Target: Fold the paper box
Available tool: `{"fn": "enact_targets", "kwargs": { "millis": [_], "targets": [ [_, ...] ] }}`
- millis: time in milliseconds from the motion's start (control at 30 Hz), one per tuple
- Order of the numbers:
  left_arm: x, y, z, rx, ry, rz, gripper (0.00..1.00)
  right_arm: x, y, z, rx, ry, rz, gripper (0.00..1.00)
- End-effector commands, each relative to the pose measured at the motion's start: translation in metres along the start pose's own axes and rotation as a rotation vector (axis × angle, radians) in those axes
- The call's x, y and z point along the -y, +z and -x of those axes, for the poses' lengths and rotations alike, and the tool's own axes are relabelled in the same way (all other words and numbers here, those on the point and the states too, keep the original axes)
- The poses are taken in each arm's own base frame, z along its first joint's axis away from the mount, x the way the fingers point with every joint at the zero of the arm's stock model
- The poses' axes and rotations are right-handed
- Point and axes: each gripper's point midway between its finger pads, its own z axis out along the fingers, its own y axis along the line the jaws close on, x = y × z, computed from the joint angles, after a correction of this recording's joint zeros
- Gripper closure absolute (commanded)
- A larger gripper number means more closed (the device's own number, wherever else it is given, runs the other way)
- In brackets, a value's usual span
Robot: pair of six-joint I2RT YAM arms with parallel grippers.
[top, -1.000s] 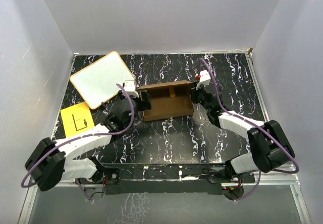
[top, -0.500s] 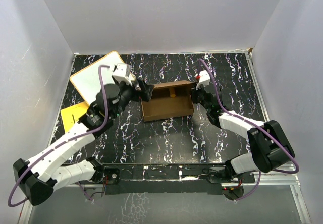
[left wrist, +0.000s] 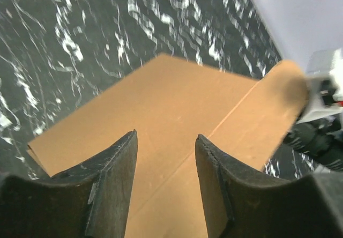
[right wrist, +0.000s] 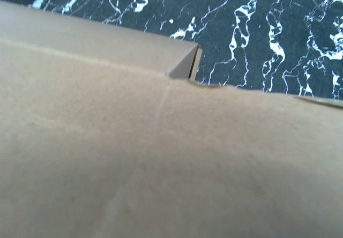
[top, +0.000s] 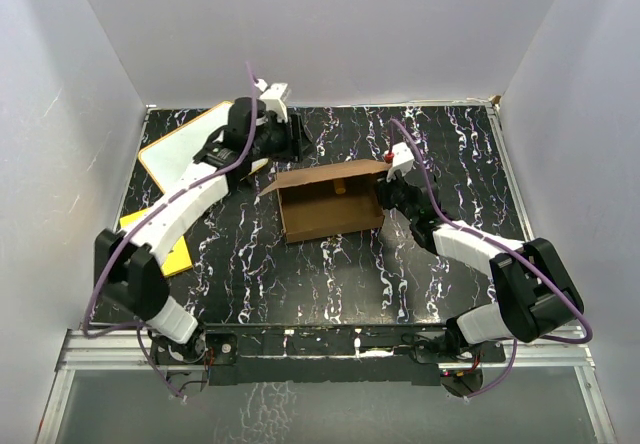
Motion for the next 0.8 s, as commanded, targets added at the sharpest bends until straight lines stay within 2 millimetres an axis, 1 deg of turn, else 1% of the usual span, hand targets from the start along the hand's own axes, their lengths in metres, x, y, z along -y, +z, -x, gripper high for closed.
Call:
{"fn": "enact_targets", "kwargs": {
  "millis": [0, 100, 267, 367, 467, 533, 567, 633, 767],
  "targets": [
    [0.005, 0.017, -0.042, -0.206, -0.045, -0.128, 0.57, -0.002, -0.006, 0.009, 0.021, -0.045, 0.025, 0.74],
    [-0.003, 0.027, -0.067, -0.275, -0.080, -0.138, 0.58, 0.002, -0.010, 0.007, -0.001, -0.078, 0.031, 0.64],
    [-0.012, 0.031, -0.091, -0.326, -0.125, -0.144, 0.59, 0.012, -0.021, -0.002, -0.071, -0.186, 0.046, 0.40],
    [-0.017, 0.034, -0.106, -0.359, -0.147, -0.142, 0.59, 0.023, -0.032, -0.008, -0.113, -0.260, 0.051, 0.28],
    [-0.020, 0.036, -0.119, -0.382, -0.168, -0.142, 0.59, 0.035, -0.047, -0.017, -0.169, -0.334, 0.086, 0.22],
    [-0.023, 0.037, -0.128, -0.399, -0.180, -0.139, 0.59, 0.039, -0.059, -0.024, -0.217, -0.384, 0.124, 0.19],
    [-0.025, 0.038, -0.133, -0.408, -0.184, -0.136, 0.59, 0.040, -0.066, -0.030, -0.252, -0.408, 0.154, 0.18],
    [-0.027, 0.039, -0.140, -0.422, -0.190, -0.134, 0.59, 0.042, -0.079, -0.036, -0.299, -0.454, 0.212, 0.18],
    [-0.032, 0.039, -0.151, -0.439, -0.200, -0.124, 0.59, 0.050, -0.103, -0.043, -0.377, -0.519, 0.278, 0.17]
  ]
}}
